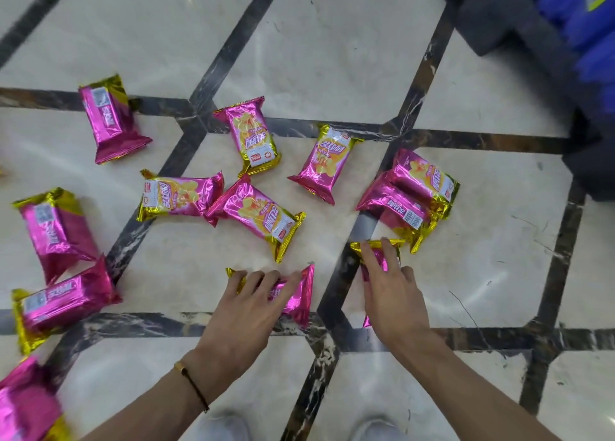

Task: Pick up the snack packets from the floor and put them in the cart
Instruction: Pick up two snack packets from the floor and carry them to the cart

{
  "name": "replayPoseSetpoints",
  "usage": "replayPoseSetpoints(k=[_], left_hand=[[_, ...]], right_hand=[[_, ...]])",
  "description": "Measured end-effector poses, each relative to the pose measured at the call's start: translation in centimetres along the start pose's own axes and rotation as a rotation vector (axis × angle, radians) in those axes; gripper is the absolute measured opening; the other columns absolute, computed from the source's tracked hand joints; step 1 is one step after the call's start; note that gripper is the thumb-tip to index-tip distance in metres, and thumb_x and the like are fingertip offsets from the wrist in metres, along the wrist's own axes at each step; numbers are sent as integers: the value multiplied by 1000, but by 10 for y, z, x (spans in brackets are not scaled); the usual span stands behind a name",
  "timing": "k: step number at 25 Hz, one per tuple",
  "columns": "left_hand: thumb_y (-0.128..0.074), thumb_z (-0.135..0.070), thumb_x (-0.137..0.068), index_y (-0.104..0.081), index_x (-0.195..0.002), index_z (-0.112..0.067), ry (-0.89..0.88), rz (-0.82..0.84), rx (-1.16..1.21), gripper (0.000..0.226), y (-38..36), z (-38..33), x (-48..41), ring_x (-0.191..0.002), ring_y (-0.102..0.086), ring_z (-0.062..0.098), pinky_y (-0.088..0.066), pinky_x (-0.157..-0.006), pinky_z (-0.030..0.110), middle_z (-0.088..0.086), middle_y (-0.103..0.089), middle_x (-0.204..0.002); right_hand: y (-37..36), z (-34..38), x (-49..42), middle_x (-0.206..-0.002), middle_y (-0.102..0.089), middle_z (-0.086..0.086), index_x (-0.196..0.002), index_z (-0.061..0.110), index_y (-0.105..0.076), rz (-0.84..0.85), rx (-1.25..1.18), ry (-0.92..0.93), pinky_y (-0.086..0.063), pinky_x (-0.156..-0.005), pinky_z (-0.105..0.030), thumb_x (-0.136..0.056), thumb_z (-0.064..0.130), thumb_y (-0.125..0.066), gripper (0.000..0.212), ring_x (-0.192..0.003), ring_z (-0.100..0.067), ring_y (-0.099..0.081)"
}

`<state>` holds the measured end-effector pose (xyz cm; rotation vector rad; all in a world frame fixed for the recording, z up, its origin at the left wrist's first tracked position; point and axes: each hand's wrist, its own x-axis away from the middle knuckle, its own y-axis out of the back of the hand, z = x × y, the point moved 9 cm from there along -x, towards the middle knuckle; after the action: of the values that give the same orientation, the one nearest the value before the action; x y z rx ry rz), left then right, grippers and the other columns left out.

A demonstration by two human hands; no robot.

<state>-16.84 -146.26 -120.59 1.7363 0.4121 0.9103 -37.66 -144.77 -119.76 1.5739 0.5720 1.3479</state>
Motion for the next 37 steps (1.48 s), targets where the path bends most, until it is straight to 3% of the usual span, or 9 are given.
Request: replayPoseSetpoints(k=[9,13,16,19,23,25,26,29,37], left_hand=[[-87,-19,-54,-41,-150,-25,83,-99,185,106,189,-27,37,-99,-61,26,-50,-82,42,-1,-62,-115],[-52,-36,-84,-41,-146,-27,95,-325,235,64,380,-54,47,-87,-69,27,-56,-73,44,0,-70,-102],[-50,-47,-76,-21,-156,-37,162,-360,298,86,499,-60,41,-76,-70,27,-57,-63,44,-1,-71,-93],[-43,-64,-77,-40,-144,-35,151,-485,314,73,670,-87,60,-60,-66,25,-51,-52,39,-3,-67,-79],[-41,-55,-85,-31,-151,-43,75,-683,211,68,848,-128,88,-50,-58,20,-43,-39,33,-5,-58,-68],[-48,-63,-76,-40,-149,-40,53,-631,189,77,920,-157,111,-70,-68,21,-50,-49,40,-7,-65,-86],[-51,-64,-75,-40,-150,-39,68,-581,199,80,949,-170,125,-88,-68,21,-53,-63,42,-8,-65,-102],[-51,-59,-88,-6,-157,-40,7,-619,214,85,1026,-222,174,-125,-49,15,-44,-96,33,-12,-45,-137],[-51,-49,-94,-1,-159,-22,-224,-606,168,86,1097,-357,237,-134,-41,24,-43,-103,39,0,-37,-150]], right_hand=[[185,-14,80,-163,-10,-1,-155,34,-8,-109,23,-2,-57,-76,-35,-91,11,-60,86,-115,-31,-51],[350,-35,133,-142,-55,-6,-136,26,-56,-246,-80,-55,-50,-40,-37,-54,7,-83,88,-72,-34,-62],[459,-50,161,-128,-63,-4,-119,27,-67,-356,-119,-60,-47,-37,-38,-57,13,-61,64,-58,-36,-59],[611,-66,219,-130,-51,5,-119,33,-59,-524,-157,-54,-52,-46,-44,-68,16,-37,58,-59,-37,-60],[760,-113,273,-122,-59,4,-139,35,-41,-546,-178,-164,-52,-42,-39,-58,39,-60,83,-55,-35,-64],[834,-126,326,-121,-66,2,-141,38,-33,-557,-202,-203,-53,-43,-38,-51,46,-74,99,-62,-33,-67],[871,-129,359,-136,-58,5,-141,42,-27,-601,-166,-211,-56,-54,-41,-64,41,-75,92,-80,-33,-69],[945,-139,443,-160,-13,16,-150,46,-10,-675,-131,-253,-51,-86,-38,-99,37,-44,62,-124,-27,-48],[1002,-195,611,-156,-25,5,-148,38,-19,-802,-99,-413,-53,-75,-42,-99,30,-41,54,-112,-35,-56]])
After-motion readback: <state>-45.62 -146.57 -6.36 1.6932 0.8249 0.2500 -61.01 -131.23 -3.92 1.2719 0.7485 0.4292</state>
